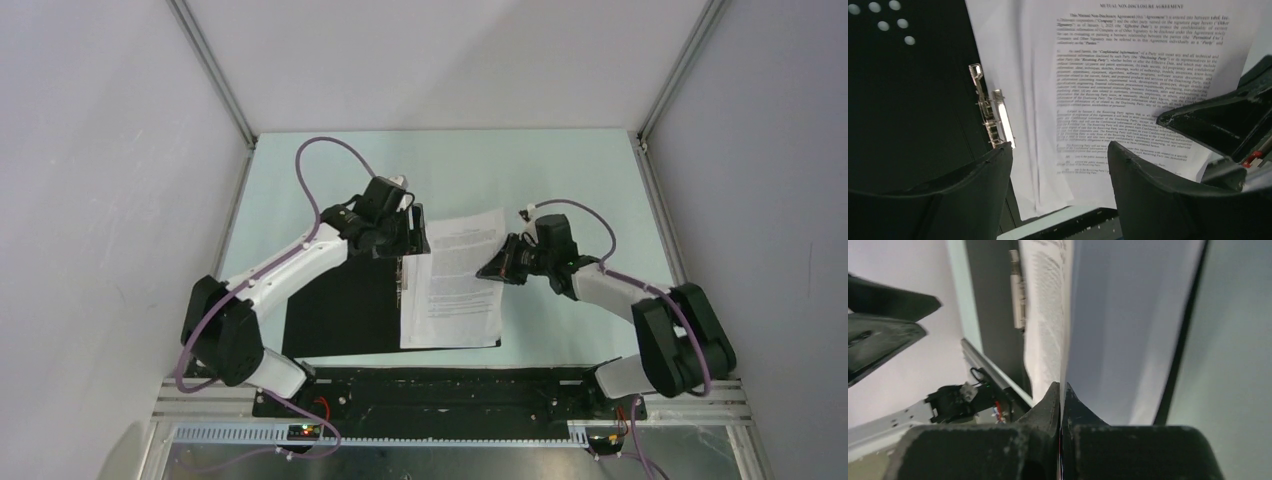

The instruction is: Put the files into the folder

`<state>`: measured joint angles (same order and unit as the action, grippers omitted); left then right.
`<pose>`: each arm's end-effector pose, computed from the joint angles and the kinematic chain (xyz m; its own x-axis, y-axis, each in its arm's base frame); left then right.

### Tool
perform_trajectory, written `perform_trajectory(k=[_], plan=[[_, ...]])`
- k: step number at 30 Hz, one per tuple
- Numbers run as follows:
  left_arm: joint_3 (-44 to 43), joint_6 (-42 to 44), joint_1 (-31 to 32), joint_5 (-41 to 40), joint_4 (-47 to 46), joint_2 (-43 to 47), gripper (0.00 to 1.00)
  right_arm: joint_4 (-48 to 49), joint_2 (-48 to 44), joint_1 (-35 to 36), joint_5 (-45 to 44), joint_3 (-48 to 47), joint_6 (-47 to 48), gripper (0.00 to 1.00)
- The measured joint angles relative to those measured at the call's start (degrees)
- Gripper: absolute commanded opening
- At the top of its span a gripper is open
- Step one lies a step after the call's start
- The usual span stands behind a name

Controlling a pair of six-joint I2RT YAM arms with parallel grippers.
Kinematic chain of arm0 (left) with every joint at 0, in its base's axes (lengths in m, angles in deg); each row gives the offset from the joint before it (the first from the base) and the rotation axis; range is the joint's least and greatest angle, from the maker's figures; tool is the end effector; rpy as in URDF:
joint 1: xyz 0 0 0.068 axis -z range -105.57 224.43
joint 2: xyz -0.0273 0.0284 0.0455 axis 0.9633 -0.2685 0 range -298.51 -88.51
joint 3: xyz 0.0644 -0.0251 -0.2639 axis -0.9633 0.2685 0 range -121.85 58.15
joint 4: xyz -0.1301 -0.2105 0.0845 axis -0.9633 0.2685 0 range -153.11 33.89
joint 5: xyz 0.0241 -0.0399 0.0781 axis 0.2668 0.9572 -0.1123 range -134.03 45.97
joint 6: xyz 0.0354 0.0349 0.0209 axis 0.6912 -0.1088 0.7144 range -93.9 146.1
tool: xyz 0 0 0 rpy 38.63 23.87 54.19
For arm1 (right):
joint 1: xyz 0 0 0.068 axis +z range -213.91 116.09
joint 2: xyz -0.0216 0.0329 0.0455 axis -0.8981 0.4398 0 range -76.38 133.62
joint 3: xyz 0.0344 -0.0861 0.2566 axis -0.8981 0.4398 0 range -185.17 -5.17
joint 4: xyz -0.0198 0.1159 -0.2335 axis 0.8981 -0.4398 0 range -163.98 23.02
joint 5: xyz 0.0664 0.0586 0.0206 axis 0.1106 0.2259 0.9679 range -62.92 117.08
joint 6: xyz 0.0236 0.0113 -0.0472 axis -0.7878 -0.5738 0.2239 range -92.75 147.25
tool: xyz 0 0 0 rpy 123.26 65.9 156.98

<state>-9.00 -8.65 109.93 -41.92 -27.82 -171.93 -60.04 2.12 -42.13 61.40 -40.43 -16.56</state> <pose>0.2516 -0.1811 0.2789 -0.8653 -0.0823 -0.4944 0.1288 0.9167 -0.3781 0.2436 0.1190 0.1869 -0.9010 0.2557 -0.3505 -0.1451 0.5837 0.7989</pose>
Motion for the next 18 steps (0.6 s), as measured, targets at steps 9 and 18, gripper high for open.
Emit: perform_trajectory(k=[9,18], plan=[[6.34,-3.85,-2.73,-6.51,-2.08,-2.47,0.76,-0.35,8.48,0.13,-4.39,0.00,2.62,0.00],[19.26,-8.63,-11.98,-6.47,-3.63,2.89,0.42,-1.62,10.01,1.25,-5.05,-2.73,6.16,0.00]])
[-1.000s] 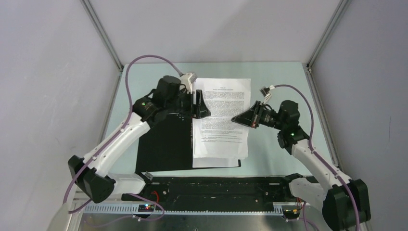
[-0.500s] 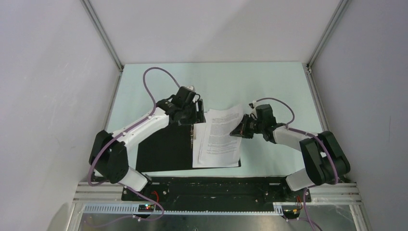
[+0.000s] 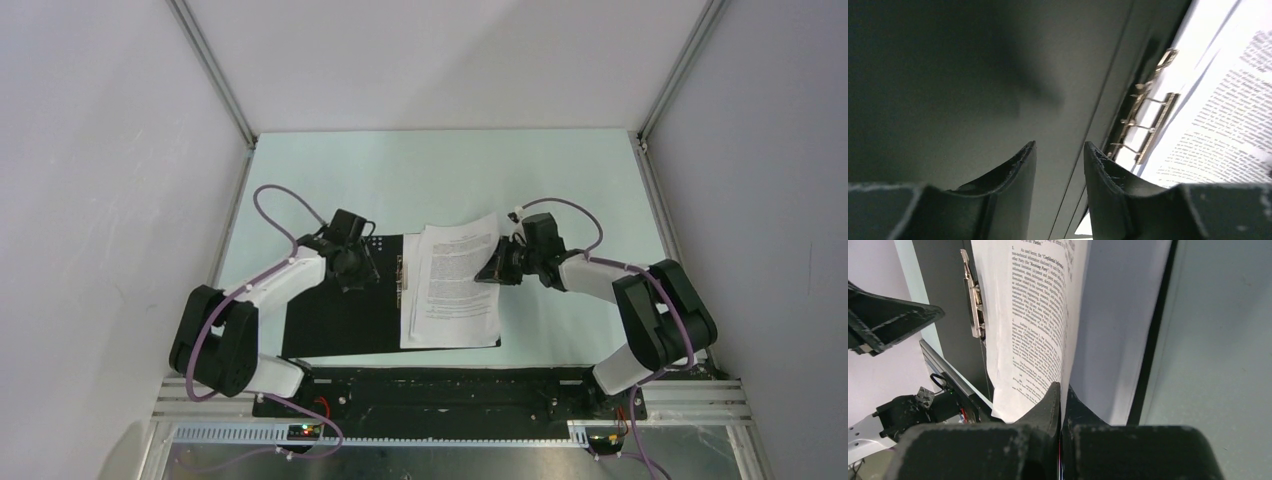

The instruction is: Put the files into the folder

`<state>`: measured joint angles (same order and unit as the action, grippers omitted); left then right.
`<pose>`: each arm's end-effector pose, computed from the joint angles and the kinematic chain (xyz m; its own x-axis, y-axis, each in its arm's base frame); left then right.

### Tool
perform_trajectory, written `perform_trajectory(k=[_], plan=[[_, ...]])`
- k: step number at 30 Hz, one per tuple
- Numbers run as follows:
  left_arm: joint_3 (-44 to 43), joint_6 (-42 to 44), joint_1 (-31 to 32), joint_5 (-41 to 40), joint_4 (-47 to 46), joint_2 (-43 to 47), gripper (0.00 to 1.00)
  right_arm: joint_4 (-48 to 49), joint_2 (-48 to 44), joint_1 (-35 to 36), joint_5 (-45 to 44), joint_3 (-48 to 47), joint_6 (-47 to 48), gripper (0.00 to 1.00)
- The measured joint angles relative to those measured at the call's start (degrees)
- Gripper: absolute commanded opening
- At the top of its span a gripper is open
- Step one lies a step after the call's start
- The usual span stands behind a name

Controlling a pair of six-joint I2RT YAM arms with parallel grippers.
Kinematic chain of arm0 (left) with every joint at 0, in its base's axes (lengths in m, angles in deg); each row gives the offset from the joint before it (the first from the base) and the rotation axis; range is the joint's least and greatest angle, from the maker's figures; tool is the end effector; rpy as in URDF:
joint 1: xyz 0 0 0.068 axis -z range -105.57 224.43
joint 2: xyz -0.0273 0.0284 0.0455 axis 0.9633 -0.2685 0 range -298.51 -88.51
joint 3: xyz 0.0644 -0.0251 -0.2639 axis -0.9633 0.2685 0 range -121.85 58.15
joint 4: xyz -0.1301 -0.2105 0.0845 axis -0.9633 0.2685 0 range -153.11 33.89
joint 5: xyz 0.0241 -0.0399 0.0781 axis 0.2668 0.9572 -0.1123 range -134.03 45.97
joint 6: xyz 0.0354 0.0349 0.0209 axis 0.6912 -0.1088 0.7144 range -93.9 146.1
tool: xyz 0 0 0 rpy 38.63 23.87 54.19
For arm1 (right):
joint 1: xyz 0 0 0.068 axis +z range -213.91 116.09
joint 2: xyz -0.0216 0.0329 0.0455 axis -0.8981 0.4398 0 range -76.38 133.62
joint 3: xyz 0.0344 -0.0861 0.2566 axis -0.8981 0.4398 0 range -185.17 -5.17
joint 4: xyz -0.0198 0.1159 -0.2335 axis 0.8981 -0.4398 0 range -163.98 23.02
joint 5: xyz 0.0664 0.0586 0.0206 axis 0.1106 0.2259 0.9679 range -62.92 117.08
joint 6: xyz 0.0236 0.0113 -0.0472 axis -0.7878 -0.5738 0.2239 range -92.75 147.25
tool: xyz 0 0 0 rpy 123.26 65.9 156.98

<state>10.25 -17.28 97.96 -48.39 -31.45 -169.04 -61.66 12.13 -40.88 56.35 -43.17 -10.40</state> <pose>0.2421 -0.1024 0.1937 -0.8531 -0.3754 -0.3624 -0.2999 0.9211 -0.2483 0.2595 0.1292 0.1520 -0.9191 0.1883 -0.3461 -0.1225 0.6983 0.7052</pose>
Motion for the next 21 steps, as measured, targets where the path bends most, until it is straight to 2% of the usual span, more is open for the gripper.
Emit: perform_trajectory(k=[8,18,21], plan=[[8.44,-4.39,-2.78,4.11,-4.81,0.37,0.38,-2.23,1.57,2.36,-0.50,-3.78,2.89,0.00],[10.01,-7.30,-4.24,7.52,-9.14,0.55,0.38,-4.48,3.65,3.93,-1.68,-6.05,4.26,0.00],[10.08,-7.61,-4.28,7.85,-9.64,0.39,0.38,-4.81,3.96,4.63,-2.19,-6.60,4.26,0.09]])
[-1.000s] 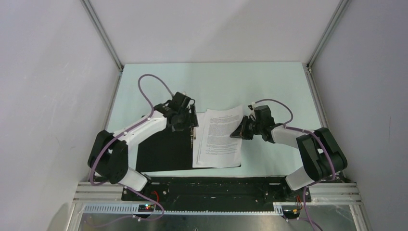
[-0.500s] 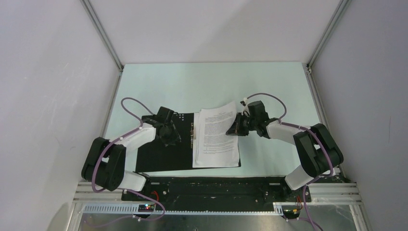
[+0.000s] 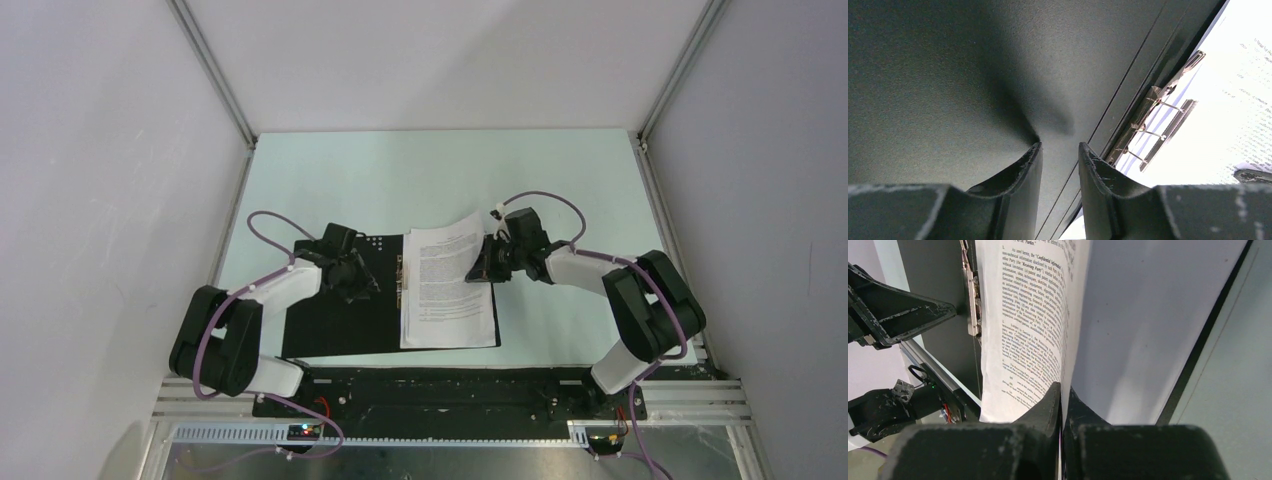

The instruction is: Put the files into the folder

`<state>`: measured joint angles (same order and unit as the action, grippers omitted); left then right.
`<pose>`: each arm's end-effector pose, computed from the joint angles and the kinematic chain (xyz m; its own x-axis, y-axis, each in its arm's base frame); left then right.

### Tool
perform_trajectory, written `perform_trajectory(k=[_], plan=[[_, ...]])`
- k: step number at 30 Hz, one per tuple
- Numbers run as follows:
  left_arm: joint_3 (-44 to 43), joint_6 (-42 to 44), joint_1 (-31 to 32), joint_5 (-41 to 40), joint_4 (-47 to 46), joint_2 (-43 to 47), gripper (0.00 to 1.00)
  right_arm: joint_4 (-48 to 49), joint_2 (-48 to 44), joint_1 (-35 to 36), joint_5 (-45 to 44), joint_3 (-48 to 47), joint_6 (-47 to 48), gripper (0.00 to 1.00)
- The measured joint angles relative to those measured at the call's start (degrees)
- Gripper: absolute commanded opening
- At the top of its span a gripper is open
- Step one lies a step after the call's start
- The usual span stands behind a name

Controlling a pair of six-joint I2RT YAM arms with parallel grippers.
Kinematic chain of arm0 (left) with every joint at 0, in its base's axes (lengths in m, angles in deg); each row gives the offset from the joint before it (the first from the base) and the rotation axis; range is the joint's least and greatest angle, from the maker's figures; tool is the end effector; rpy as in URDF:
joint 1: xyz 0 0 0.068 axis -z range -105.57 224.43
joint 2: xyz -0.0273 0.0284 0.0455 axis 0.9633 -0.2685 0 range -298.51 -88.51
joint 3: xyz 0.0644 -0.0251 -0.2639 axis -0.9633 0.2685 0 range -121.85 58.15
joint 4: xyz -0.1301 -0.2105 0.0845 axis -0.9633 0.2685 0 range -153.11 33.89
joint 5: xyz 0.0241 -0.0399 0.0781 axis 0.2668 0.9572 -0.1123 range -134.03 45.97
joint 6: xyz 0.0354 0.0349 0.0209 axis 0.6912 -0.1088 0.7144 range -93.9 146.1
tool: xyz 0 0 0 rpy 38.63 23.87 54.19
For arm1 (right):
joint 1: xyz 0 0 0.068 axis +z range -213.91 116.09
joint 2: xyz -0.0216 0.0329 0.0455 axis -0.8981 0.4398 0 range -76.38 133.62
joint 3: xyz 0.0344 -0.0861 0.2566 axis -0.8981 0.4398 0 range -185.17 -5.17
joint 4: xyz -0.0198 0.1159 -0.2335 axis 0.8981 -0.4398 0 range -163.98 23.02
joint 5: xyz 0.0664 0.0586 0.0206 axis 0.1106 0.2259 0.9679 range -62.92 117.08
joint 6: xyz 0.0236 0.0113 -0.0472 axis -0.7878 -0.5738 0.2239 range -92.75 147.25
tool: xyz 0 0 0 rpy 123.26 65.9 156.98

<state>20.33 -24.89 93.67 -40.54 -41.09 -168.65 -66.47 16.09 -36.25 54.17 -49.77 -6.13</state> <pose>0.2296 -0.0824 0.1543 -0.8107 -0.5385 -0.2300 -0.4384 0.8186 -0.3711 0.2687 0.1592 0.1581 -0.9218 0.0699 -0.3813 -0.2148 0.7267 0.6525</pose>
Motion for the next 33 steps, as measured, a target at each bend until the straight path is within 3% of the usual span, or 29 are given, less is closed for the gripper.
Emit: perform_trajectory(k=[5,15,26,33], plan=[[0.00,-0.02,0.00,0.26,-0.24,-0.07,0.38,-1.68,0.02,1.66,-2.43,-1.51,0.02,0.35],[0.00,-0.02,-0.02,0.42,-0.39,-0.11,0.38,-10.56,-0.02,3.17,-12.35,-4.26,0.07,0.62],[0.00,-0.02,-0.04,0.83,-0.50,-0.22,0.37,-16.48,0.00,6.29,-19.12,-6.58,0.24,0.72],[0.17,-0.02,-0.07,1.20,-0.76,-0.22,0.37,-19.23,1.44,9.09,-23.69,-10.36,0.68,0.73]])
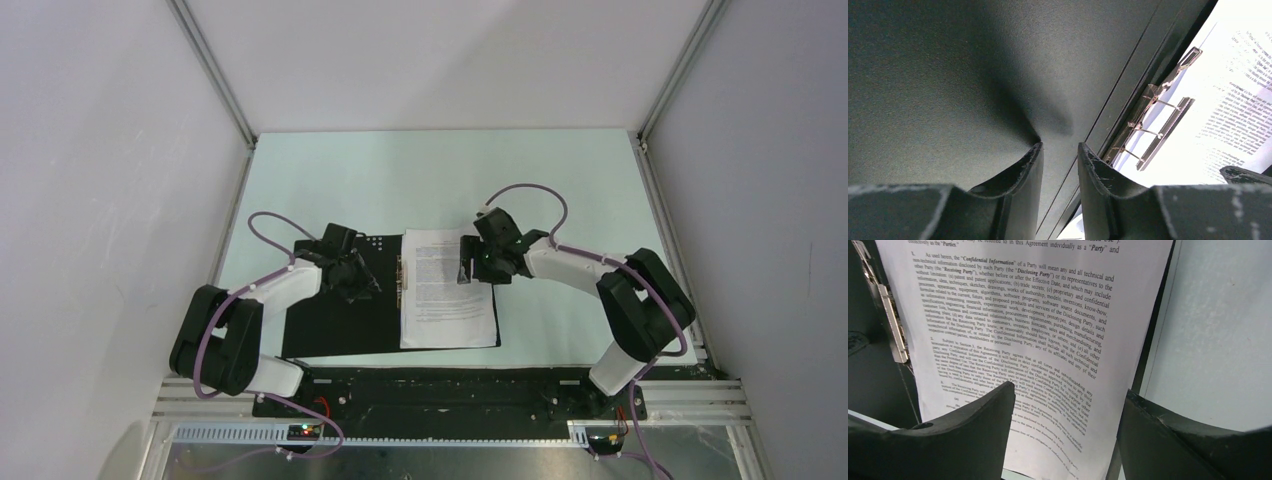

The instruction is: Put the files into the folder

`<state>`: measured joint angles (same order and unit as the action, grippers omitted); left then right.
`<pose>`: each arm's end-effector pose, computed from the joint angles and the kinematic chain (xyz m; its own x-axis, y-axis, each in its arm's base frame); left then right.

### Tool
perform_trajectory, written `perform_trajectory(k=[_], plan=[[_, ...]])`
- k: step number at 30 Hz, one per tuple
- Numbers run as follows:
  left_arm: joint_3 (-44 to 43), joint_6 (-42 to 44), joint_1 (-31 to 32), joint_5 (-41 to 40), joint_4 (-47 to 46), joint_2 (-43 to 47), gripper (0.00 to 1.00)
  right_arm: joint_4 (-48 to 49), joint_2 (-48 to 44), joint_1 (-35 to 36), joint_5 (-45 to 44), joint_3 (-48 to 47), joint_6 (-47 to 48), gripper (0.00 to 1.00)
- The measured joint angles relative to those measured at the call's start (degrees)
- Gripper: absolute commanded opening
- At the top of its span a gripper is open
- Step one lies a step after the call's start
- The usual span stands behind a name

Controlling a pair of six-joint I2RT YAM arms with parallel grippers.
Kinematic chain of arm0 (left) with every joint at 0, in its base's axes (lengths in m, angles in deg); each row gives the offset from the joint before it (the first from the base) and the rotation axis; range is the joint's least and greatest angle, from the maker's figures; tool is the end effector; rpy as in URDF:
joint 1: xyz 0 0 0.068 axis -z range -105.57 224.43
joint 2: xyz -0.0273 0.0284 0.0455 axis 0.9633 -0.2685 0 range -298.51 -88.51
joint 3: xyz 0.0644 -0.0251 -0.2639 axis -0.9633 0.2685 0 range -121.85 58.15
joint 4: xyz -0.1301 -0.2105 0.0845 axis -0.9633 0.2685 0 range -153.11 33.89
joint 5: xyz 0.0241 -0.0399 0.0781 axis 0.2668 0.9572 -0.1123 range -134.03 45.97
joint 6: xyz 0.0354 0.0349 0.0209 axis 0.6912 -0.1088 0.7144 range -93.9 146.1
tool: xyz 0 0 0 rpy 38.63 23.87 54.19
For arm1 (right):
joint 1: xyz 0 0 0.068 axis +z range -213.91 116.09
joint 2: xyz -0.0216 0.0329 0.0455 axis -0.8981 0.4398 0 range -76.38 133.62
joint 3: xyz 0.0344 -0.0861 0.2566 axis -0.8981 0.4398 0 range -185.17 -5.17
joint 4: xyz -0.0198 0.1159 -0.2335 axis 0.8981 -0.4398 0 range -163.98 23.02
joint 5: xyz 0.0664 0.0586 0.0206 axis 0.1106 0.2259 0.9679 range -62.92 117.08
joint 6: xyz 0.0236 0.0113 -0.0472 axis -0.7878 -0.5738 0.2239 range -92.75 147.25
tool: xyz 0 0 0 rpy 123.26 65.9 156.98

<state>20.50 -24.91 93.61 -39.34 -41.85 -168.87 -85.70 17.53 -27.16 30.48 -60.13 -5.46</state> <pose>0.2302 -0.0831 0.1533 -0.8149 -0.5367 -0.2191 -0.4322 0.8143 -0.3874 0.2591 0.1961 0.1770 -0.9062 -0.0034 -0.4229 -0.1581 0.9302 0.3313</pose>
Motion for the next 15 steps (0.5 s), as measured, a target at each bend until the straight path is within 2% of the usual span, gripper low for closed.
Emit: perform_trajectory(k=[15], plan=[[0.09,0.00,0.00,0.15,-0.20,0.00,0.37,-4.02,0.46,1.97,-5.57,-0.31,-0.04,0.82]])
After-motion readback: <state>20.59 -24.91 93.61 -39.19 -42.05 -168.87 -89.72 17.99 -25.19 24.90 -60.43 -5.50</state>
